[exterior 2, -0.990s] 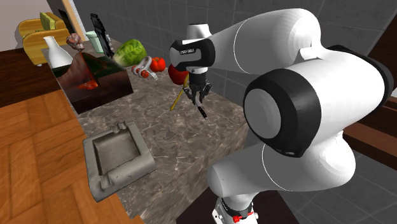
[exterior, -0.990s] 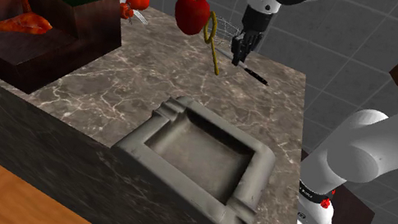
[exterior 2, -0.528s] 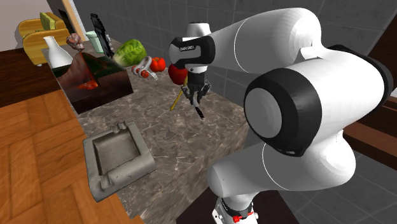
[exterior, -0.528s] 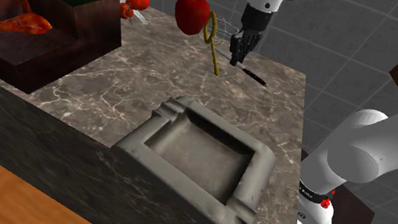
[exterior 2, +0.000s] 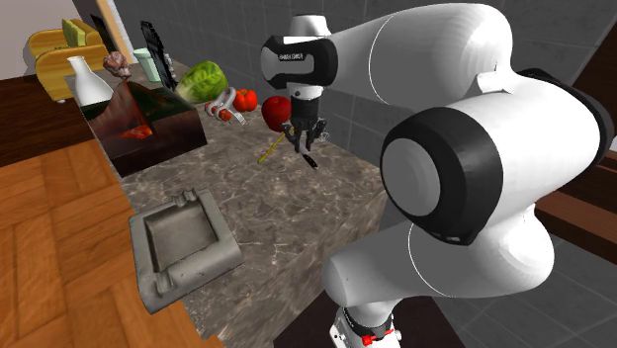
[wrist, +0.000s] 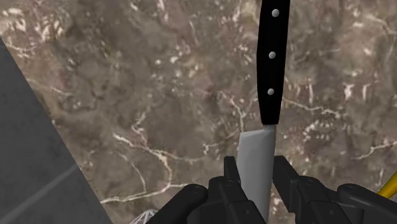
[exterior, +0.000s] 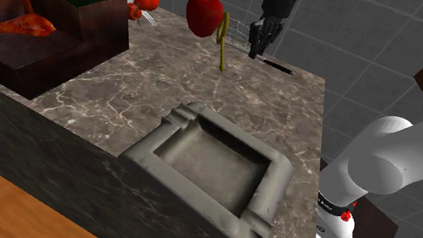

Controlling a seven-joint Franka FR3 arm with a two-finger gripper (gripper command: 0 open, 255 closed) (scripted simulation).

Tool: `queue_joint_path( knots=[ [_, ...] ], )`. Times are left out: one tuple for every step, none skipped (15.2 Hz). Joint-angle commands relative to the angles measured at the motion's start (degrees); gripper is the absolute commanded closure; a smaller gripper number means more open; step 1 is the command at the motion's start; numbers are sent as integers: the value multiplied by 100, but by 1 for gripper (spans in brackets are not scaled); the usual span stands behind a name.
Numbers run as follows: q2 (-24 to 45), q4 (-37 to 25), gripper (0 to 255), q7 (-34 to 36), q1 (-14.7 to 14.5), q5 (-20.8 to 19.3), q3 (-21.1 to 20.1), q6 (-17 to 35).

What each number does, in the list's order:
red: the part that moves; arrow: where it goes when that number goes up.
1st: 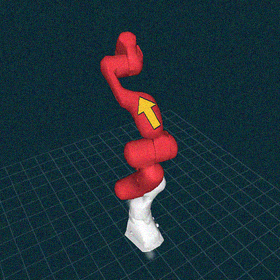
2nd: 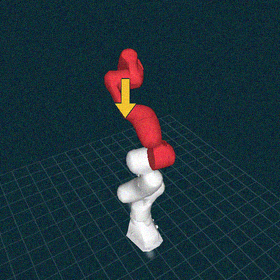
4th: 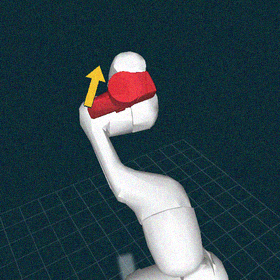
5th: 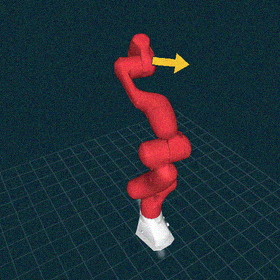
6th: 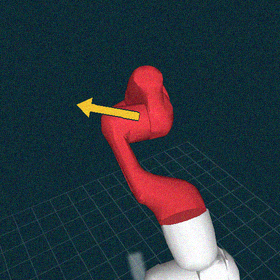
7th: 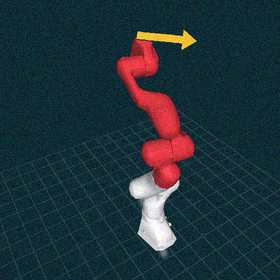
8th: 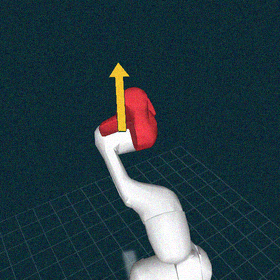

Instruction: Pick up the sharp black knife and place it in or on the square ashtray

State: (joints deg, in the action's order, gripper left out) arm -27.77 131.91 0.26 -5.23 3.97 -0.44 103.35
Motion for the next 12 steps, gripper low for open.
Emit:
queue_joint_path(
  knots=[
    [-11,-159,255,25,-6,3,-9,-170],
    [-11,-236,255,29,-6,1,-8,-247],
    [-10,-314,255,34,-5,0,-7,-324],
    [-7,-393,255,38,-5,-2,-6,-400],
    [-3,-473,255,42,-5,-3,-5,-476],
    [2,-554,255,47,-5,-4,-4,-552],
    [8,-636,255,51,-5,-6,-3,-628],
    [16,-720,255,55,-5,-7,-2,-704],
    [25,-804,255,60,-5,-8,-1,-779],
    [35,-890,255,64,-5,-9,0,-855],
    [46,-976,255,68,-5,-10,1,-930],
    [58,-1064,255,73,-5,-11,2,-1005]
  ],
)
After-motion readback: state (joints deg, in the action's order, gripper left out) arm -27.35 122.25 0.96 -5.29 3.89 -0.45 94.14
